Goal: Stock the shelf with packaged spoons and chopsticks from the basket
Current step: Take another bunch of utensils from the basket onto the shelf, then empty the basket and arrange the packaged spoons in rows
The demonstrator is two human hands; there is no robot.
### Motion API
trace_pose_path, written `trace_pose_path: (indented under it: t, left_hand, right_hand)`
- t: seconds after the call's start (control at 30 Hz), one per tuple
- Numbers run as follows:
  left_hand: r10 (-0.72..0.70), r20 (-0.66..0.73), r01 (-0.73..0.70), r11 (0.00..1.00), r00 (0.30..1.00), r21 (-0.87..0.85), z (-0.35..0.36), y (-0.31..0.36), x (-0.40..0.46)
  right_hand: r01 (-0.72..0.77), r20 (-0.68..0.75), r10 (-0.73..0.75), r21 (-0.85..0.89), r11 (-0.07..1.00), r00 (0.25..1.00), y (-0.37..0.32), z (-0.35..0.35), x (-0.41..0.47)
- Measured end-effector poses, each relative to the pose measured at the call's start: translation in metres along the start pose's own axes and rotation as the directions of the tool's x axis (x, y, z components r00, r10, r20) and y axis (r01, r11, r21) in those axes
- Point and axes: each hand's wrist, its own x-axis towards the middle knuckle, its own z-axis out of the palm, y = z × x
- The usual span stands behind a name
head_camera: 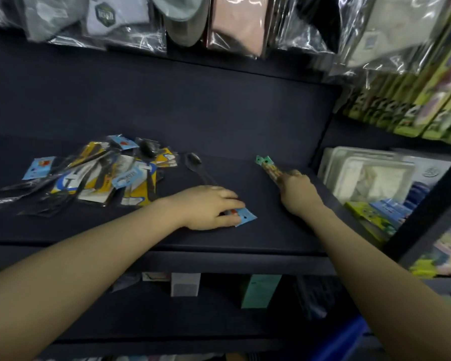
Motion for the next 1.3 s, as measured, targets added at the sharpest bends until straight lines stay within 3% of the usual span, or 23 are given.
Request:
trace_pose_path:
  t: [0.1,0.33,0.47,0.6,0.7,0.8,0.93,1.07,1.2,1.3]
  left_hand:
    - [-0.074,-0.012,0.074,0.997,0.997,-0.011,0.003,-0.006,-0.011]
    - [-0.262,-0.036,0.264,0.952,0.965,0.157,0.006,-0.053,-0.071]
    - [-0.151,-0.333,0.207,0.969,0.931,0.139,-0.004,-0.053,-0.133]
    - [-0.225,-0.463,0.286,0.956,0.857,0.065,0.011,-0.057,-0.236]
    - [-0.398,-0.417,0.414,0.909,0.817,-0.056,0.048,-0.064,-0.333]
    - [-0.555,-0.219,0.531,0.831,0.802,-0.163,0.103,-0.073,-0.434]
    - [-0.725,0.02,0.713,0.672,0.688,-0.199,0.186,-0.079,-0.563]
    - [-0.832,0.156,0.782,0.412,0.532,-0.468,0.263,-0.069,-0.65]
    - [-0.929,0.286,0.806,0.02,0.233,-0.592,0.349,-0.064,-0.699]
    - [-0.931,0.347,0.746,-0.152,0.112,-0.649,0.413,-0.056,-0.718]
  right_hand:
    - [0.076,-0.068,-0.081,-0.072,0.995,0.994,-0.013,0.002,-0.011]
    - [0.441,-0.22,-0.416,0.08,0.894,0.882,-0.088,-0.011,-0.041]
    - [0.615,-0.283,-0.566,0.123,0.779,0.774,-0.151,-0.014,-0.068]
    - [0.774,-0.342,-0.698,0.189,0.605,0.629,-0.235,-0.01,-0.109]
    - [0.853,-0.282,-0.807,0.226,0.47,0.519,-0.31,0.013,-0.152]
    - [0.88,-0.149,-0.891,0.293,0.375,0.429,-0.39,0.058,-0.196]
    - [0.867,0.105,-0.945,0.378,0.325,0.309,-0.489,0.14,-0.255]
    - [0.785,0.409,-0.894,0.486,0.383,0.183,-0.555,0.242,-0.319]
    - [0.701,0.666,-0.741,0.486,0.522,0.09,-0.582,0.342,-0.372]
    - [0.672,0.758,-0.647,0.435,0.6,0.087,-0.591,0.424,-0.401]
